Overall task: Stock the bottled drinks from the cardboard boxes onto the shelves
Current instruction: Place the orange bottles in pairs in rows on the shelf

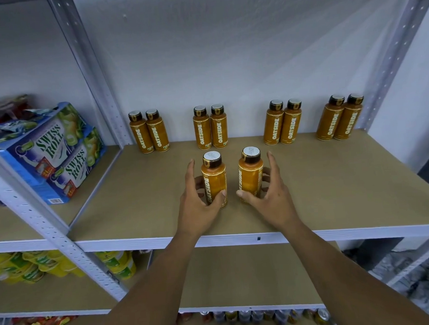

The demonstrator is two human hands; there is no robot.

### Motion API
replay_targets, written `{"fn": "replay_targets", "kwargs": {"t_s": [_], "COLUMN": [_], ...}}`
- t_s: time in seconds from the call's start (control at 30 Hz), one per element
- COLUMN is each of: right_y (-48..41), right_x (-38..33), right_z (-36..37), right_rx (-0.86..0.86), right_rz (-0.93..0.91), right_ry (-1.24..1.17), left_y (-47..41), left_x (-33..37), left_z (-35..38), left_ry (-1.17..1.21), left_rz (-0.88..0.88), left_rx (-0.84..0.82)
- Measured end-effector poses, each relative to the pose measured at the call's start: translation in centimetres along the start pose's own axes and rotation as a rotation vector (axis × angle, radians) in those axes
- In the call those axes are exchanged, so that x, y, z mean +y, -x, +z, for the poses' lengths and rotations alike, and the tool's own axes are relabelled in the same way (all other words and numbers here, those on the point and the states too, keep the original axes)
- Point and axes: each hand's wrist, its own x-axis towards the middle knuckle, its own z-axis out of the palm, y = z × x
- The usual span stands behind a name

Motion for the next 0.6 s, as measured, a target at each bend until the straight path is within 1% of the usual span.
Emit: {"fn": "replay_targets", "kwargs": {"t_s": [0.23, 0.43, 0.6], "right_y": [0.11, 0.08, 0.17], "right_x": [0.36, 0.03, 0.28], "right_z": [-0.05, -0.12, -0.09], "right_rx": [-0.009, 0.031, 0.002], "right_rz": [0.009, -0.002, 0.003], "right_ry": [-0.03, -0.028, -0.055], "left_y": [0.05, 0.07, 0.04], "left_x": [0.01, -0.09, -0.07], "left_z": [0.03, 0.06, 0.1], "left_ry": [0.003, -0.002, -0.02], "left_rz": [-0.008, 0.004, 0.008], "left_rx": [-0.003, -0.009, 0.01]}}
